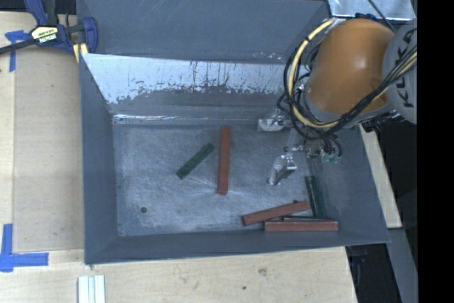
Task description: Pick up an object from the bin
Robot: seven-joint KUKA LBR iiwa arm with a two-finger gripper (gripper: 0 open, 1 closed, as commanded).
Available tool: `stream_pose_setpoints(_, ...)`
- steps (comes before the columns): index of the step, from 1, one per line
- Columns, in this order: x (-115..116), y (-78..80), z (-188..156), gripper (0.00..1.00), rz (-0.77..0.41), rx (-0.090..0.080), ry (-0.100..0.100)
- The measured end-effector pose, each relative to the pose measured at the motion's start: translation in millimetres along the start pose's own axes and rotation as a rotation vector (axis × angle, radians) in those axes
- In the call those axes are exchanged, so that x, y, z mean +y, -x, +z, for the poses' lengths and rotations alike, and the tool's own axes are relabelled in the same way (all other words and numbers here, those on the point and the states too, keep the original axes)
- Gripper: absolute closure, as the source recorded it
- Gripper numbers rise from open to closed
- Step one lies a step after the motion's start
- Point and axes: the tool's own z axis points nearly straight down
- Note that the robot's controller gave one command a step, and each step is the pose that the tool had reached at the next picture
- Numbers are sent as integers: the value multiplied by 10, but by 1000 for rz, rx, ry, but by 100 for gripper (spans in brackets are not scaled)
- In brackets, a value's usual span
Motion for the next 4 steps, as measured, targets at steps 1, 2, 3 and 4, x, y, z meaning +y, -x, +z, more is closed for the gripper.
stream_pose_setpoints(1,82,131,172,0,-49,-5,-2)
stream_pose_setpoints(2,343,871,1056,100,-171,-21,0)
stream_pose_setpoints(3,342,871,1056,100,-171,-21,0)
stream_pose_setpoints(4,367,864,1041,100,-145,-15,0)
